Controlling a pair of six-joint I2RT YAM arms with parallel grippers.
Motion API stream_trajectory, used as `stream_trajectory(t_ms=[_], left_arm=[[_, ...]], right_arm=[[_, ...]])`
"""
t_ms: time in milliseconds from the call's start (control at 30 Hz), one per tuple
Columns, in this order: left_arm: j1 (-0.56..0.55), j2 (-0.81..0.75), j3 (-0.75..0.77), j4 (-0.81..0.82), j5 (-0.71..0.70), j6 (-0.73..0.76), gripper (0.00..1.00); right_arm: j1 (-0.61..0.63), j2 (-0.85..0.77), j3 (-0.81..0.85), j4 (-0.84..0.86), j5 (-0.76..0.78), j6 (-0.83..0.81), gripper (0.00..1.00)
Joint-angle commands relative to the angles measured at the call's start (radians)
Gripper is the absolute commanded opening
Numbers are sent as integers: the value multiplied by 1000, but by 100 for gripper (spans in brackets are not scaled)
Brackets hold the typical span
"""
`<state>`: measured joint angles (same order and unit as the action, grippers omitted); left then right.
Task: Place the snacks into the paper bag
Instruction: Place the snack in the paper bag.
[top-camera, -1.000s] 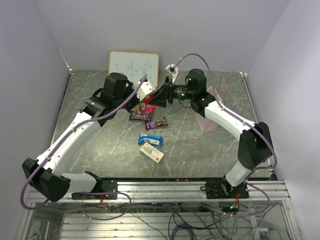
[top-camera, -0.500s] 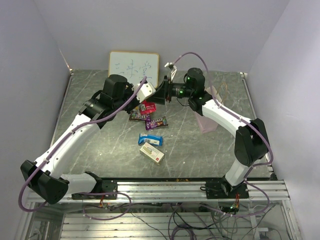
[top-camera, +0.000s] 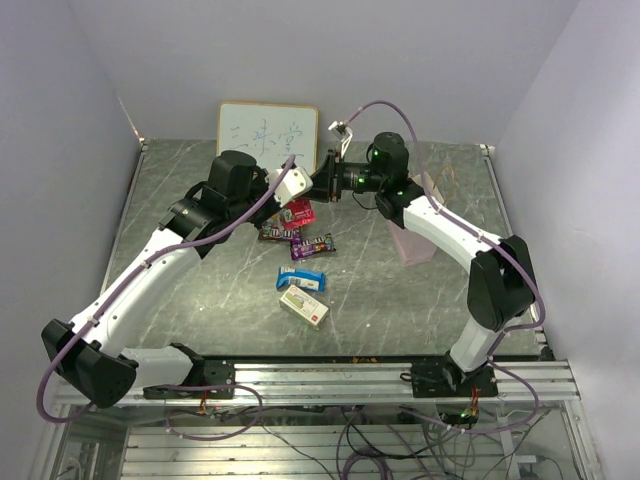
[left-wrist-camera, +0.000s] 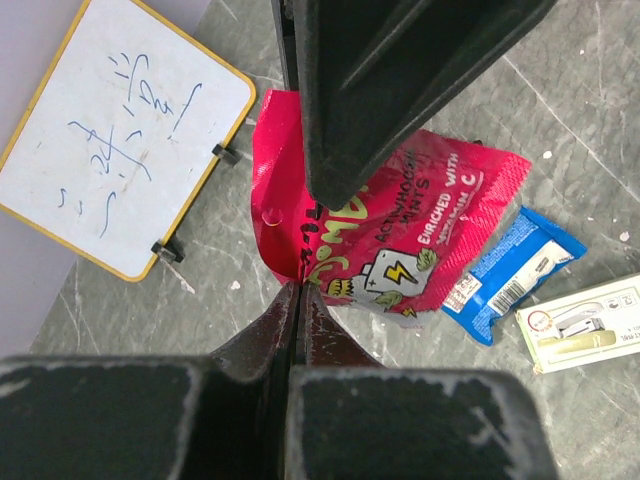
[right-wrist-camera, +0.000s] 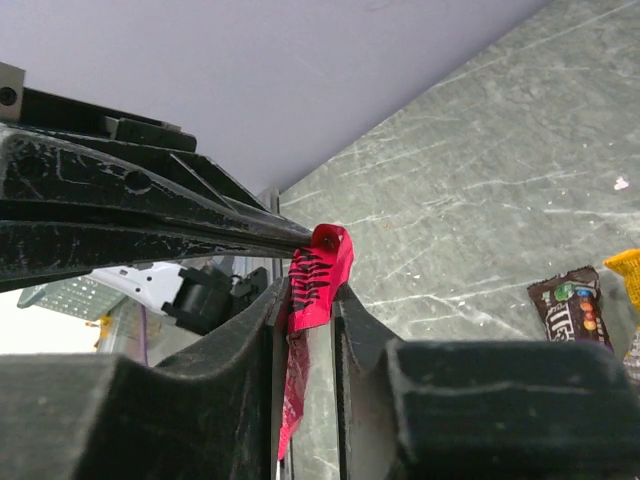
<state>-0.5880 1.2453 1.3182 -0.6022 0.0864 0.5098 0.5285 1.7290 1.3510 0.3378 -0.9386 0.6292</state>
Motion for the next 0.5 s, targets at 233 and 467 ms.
stream_trajectory(t_ms=[233, 467], left_arm=[[-13, -16, -5, 25, -2, -8, 11], [5, -51, -21, 35, -1, -48, 32]], right_arm=[[-15, -15, 23, -98, 75, -70, 0], [-59, -80, 8, -185, 117, -222, 0]])
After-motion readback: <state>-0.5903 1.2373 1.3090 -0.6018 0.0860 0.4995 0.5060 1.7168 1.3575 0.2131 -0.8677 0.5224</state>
